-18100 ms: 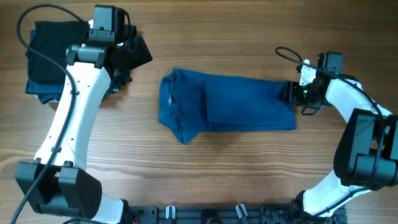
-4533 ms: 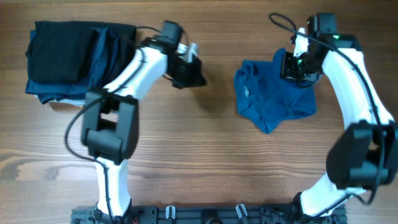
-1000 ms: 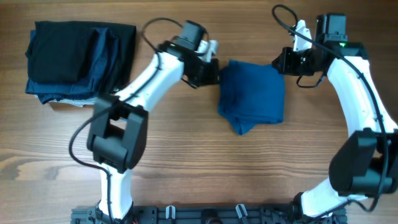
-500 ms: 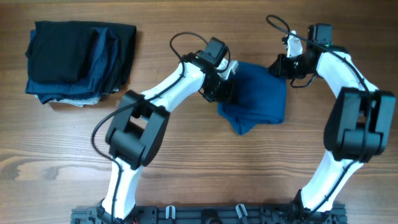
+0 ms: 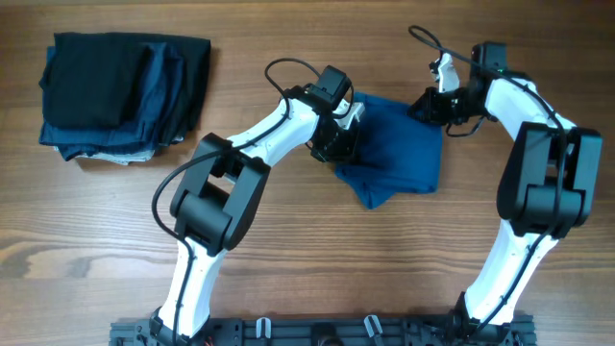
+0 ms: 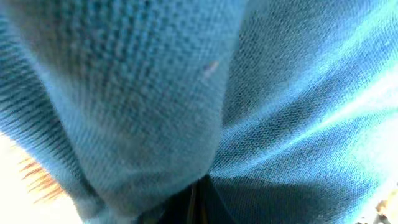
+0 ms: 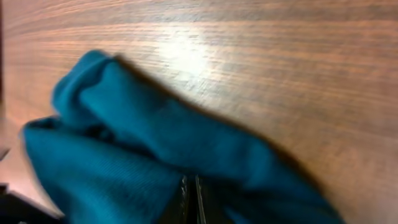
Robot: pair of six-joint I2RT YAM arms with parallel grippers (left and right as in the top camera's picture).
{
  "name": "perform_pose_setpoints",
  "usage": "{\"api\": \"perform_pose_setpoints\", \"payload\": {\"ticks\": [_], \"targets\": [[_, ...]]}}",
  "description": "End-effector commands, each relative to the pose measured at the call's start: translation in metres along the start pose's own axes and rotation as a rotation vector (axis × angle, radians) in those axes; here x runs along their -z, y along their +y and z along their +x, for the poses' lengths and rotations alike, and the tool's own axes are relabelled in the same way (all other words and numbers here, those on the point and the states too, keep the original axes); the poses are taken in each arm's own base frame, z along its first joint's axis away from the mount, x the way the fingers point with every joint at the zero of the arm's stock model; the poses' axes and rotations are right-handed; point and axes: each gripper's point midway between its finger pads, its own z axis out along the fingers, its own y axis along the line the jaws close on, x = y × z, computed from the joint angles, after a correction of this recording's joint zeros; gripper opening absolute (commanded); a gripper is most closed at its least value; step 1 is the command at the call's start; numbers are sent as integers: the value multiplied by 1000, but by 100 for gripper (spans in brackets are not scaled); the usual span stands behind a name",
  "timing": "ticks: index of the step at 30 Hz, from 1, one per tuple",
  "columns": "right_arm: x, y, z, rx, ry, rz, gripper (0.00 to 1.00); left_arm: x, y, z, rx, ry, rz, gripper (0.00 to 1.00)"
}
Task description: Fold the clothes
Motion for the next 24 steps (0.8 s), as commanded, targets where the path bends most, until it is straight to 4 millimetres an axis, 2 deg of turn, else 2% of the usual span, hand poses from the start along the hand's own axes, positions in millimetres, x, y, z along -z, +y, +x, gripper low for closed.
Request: {"api": "perform_pose_setpoints", "payload": {"ticks": [1,3,5,7,10,11,15,21,24], "targets": [[69,53,-32,109,-123,-35,4,64,-32,-36,-112,-193,-46,6],[102,77,-31,137,-159,-29,4,98,-46,-53,-143,-291,-51,6],[128,95,-20,141,-167,-13,4,120,-54,-63,-165,-361,-46,6],[144,106,-8,139,-161,2,4,132,-57,-71,-178,-408,-37,8],[156,108,14,112,-109,49,4,134,-52,-79,-217,-434,-43,15],[156,108,26,116,-67,51,4,130,-49,-81,-236,-431,-48,16],[142,101,50,81,16,38,4,108,-36,-88,-228,-413,-54,15],[101,79,91,-42,102,1,4,66,-11,-96,-197,-374,-59,15],[80,78,113,-72,125,-72,4,52,-3,-99,-194,-369,-60,15]]}}
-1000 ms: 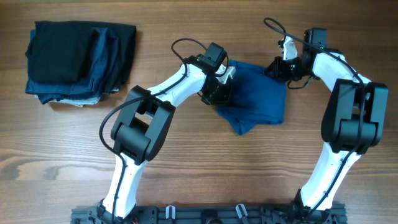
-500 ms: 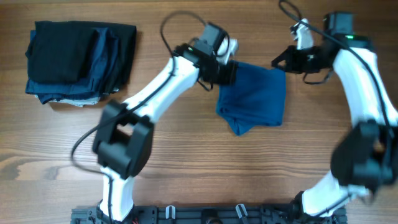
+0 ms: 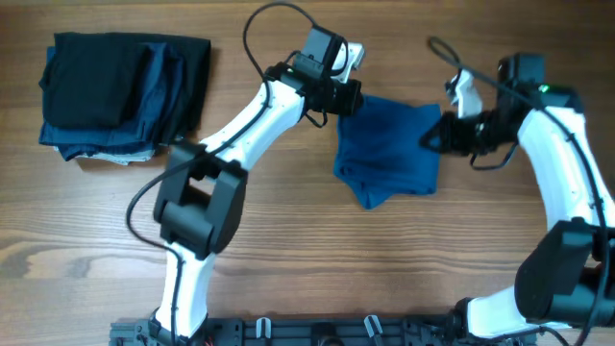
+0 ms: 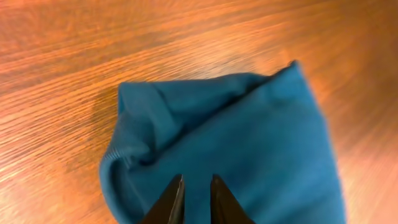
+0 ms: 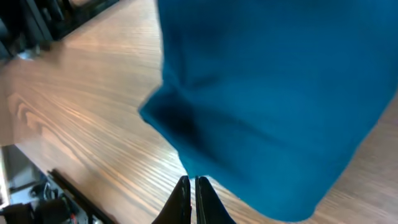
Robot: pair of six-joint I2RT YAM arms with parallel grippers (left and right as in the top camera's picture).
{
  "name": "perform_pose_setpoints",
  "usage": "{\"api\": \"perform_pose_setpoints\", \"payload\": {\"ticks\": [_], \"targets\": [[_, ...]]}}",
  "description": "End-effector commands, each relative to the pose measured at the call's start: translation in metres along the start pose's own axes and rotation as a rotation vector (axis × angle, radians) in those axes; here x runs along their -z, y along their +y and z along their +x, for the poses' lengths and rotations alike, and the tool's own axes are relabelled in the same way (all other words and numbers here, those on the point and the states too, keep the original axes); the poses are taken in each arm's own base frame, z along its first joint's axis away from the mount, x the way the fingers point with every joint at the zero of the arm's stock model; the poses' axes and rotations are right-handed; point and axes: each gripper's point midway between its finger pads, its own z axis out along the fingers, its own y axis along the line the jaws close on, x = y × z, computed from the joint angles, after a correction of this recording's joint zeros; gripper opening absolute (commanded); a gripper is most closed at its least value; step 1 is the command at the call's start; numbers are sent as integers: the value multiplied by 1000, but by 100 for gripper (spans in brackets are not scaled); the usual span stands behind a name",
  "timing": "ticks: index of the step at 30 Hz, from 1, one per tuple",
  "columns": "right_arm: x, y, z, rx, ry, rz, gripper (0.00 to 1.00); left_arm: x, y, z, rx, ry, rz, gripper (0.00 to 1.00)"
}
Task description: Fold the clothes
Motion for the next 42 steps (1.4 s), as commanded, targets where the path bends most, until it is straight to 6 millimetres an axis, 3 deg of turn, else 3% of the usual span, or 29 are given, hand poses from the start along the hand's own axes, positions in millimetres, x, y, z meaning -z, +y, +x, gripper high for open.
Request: {"api": "perform_pose_setpoints", "payload": {"ticks": [1,9,13,17,20,23,25,28,31,34,38,42], "targets": [[-31,-5,30,-67,51,-93,4,-22,13,9,-11,19,-10,15],[-86,-66,72,-259,13,72,6,-52,33,31,15,76,-27,15],[-96,-72,81,-319,-8,73,7,-64,43,39,23,94,-43,13],[-96,-73,82,-318,-6,76,4,-62,39,29,7,57,-33,10],[-92,-62,67,-295,-41,25,4,-45,24,1,-25,-14,-14,10],[-77,-43,46,-257,-73,-47,4,-11,-1,-32,-62,-100,9,10],[-58,-23,28,-192,-98,-99,4,22,-23,-55,-90,-164,27,12],[-33,-5,8,-137,-136,-111,4,57,-41,-67,-94,-208,39,16],[-8,4,-17,-69,-210,-74,4,71,-46,-59,-57,-178,34,18],[8,-19,-45,-57,-311,94,6,66,-36,-31,35,-67,6,20],[15,-41,-65,-41,-388,211,10,49,-32,7,80,71,4,19],[8,-56,-78,-36,-416,230,10,26,-25,48,114,218,-27,18]]}}
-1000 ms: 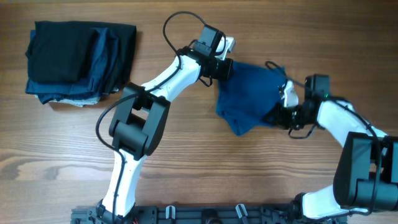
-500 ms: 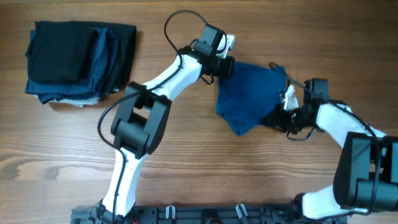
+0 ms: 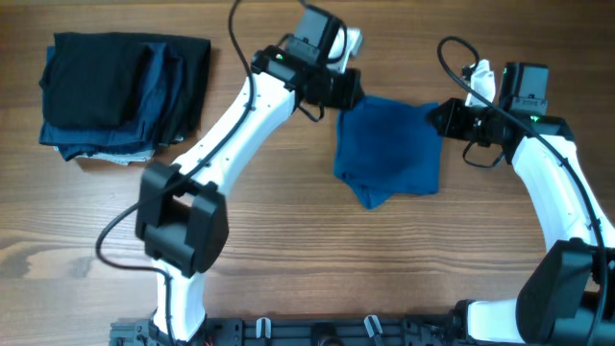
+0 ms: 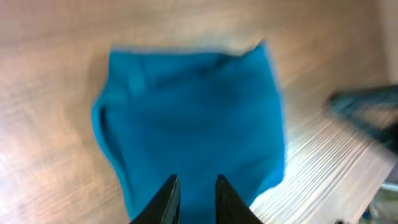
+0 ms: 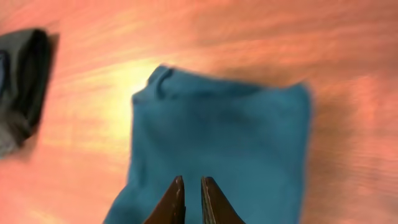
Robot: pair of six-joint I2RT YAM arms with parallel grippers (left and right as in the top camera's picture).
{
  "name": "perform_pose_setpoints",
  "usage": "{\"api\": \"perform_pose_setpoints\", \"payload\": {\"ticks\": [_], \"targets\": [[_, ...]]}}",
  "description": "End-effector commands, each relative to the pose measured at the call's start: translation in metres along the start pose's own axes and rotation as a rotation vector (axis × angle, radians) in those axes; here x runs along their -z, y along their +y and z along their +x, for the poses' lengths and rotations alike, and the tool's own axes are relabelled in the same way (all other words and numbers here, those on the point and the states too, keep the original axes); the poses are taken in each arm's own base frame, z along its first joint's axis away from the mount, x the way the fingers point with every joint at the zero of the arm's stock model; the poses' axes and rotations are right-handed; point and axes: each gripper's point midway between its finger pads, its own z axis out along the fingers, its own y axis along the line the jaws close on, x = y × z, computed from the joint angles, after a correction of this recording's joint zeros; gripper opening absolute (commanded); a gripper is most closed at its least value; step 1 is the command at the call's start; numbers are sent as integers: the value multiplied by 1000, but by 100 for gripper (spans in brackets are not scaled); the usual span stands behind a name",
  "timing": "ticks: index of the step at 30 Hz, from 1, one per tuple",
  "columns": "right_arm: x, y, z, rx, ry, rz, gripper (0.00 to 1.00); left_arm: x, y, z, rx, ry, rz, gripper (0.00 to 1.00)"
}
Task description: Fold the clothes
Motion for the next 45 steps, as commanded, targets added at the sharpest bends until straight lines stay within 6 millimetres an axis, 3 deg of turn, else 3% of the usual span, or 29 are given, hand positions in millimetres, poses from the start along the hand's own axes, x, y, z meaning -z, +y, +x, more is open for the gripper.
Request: {"api": "perform_pose_setpoints", "payload": {"ticks": [1,7,13,15,18,22,25,28,33,36,45], "targets": [[-16,-29,-9,-5,-22,98,10,-39,11,46,53,172,-21,18],[-59,-62,2,-26,20,144,10,-58,20,88,69,331,-63,13],[-110,-88,35,-69,114,128,5,-47,22,120,42,465,-89,13],[-116,-88,38,-73,119,113,5,-46,24,125,50,480,-94,13],[-112,-85,32,-65,101,108,4,-48,27,130,56,491,-99,13],[-98,-76,20,-47,70,105,4,-51,31,136,53,500,-103,4],[-82,-66,7,-28,33,101,4,-43,26,125,16,467,-96,4],[-59,-53,-9,-5,-19,96,5,-23,8,102,-17,376,-70,4],[-37,-41,-13,2,-33,99,6,-15,-8,88,-21,310,-43,7],[-38,-44,-7,-9,-12,109,6,-28,-12,101,-11,356,-36,11],[-52,-66,13,-40,60,186,6,-82,-6,163,-28,524,-72,4]]}}
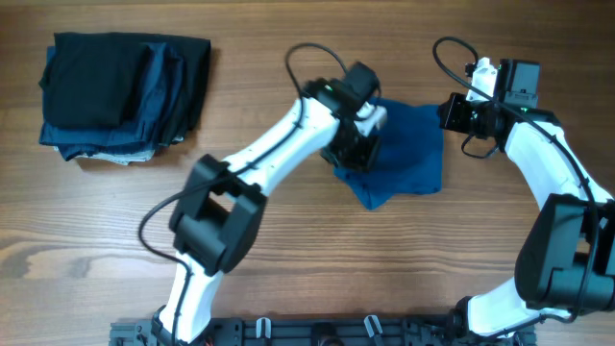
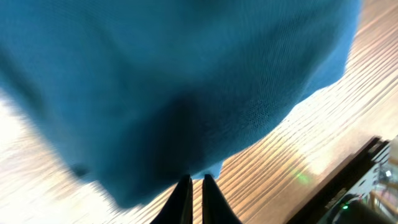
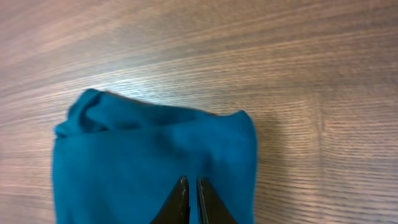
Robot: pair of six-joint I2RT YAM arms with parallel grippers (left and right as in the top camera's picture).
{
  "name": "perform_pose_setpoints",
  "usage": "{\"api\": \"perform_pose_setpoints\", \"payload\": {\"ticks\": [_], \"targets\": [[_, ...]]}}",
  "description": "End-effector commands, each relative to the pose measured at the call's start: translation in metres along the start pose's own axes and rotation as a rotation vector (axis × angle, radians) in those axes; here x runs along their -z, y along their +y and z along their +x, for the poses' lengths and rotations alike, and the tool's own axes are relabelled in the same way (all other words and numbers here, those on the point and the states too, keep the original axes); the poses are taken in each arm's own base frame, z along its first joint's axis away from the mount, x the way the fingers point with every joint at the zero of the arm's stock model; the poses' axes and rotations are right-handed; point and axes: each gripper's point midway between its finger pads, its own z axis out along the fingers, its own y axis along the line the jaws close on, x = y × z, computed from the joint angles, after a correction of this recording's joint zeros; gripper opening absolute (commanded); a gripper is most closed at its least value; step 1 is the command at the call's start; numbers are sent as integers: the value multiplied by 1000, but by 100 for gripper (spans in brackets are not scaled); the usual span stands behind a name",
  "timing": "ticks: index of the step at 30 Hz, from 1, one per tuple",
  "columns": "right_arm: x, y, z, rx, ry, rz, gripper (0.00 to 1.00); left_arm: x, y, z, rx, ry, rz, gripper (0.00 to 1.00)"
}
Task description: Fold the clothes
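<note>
A blue folded garment (image 1: pixel 405 159) lies on the wooden table (image 1: pixel 288 279), right of the middle. My left gripper (image 1: pixel 357 146) is low over the garment's left part. In the left wrist view the blue cloth (image 2: pixel 186 74) fills the upper frame, and the left gripper (image 2: pixel 193 182) is shut at its near edge with only wood showing between the tips. My right gripper (image 1: pixel 452 113) sits at the garment's far right corner. It is shut (image 3: pixel 189 183) just above the cloth (image 3: pixel 155 155), holding nothing.
A stack of dark folded clothes (image 1: pixel 125 94) lies at the far left of the table. Bare wood (image 1: pixel 86 250) stretches along the near side. A black rail (image 1: pixel 317 332) runs along the front edge.
My left gripper has moved from beyond the garment's far left corner to low over its left part, with narrower jaws. The right gripper stays at the far right corner, jaws now closer together.
At first both grippers were down at the garment, left on its left side, right at the far right corner. Then both stood off the cloth at its far left and right edge, then higher. Now the left is back on it. The garment's outline looks unchanged.
</note>
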Motion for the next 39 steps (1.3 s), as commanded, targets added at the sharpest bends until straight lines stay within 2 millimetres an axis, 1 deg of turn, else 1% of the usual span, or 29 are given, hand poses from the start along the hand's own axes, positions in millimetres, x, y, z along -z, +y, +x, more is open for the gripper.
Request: {"api": "perform_pose_setpoints", "payload": {"ticks": [1,3,6,8,10,13,15,17,19,21,22,25,28,30,34,37,39], "targets": [[-15,-14,17,-12,58,57,6,-45,12,32,36,138,-22,4],[-20,-16,21,-17,73,59,5,-57,21,40,52,173,-39,4],[-27,-20,27,-25,92,61,5,-63,34,48,64,189,-79,4],[-30,-21,28,-27,98,62,5,-63,37,48,67,188,-89,4],[-31,-22,29,-27,100,62,4,-63,34,47,69,186,-79,4],[-31,-22,29,-27,99,62,4,-46,15,47,63,176,-10,4],[-31,-22,29,-27,100,62,4,-26,-1,43,46,145,28,4],[-31,-22,29,-27,100,62,4,2,-17,33,11,70,48,4],[-31,-22,29,-27,100,62,4,22,-26,23,14,-5,51,4],[-31,-22,29,-27,99,62,4,41,-28,10,34,-94,17,4],[-31,-22,29,-28,100,62,4,47,-24,3,41,-139,-16,4],[-31,-22,29,-28,100,62,4,53,-7,-19,73,-252,-124,4],[-31,-22,29,-27,99,62,5,40,5,-34,70,-301,-157,4],[-31,-22,29,-27,100,62,5,26,8,-35,97,-283,-143,4],[-31,-22,29,-27,99,62,5,-9,11,-24,131,-187,-116,4],[-31,-22,28,-26,97,61,5,-35,20,-14,143,-122,-138,4],[-31,-22,29,-26,100,62,5,-47,25,-3,155,-71,-150,4]]}}
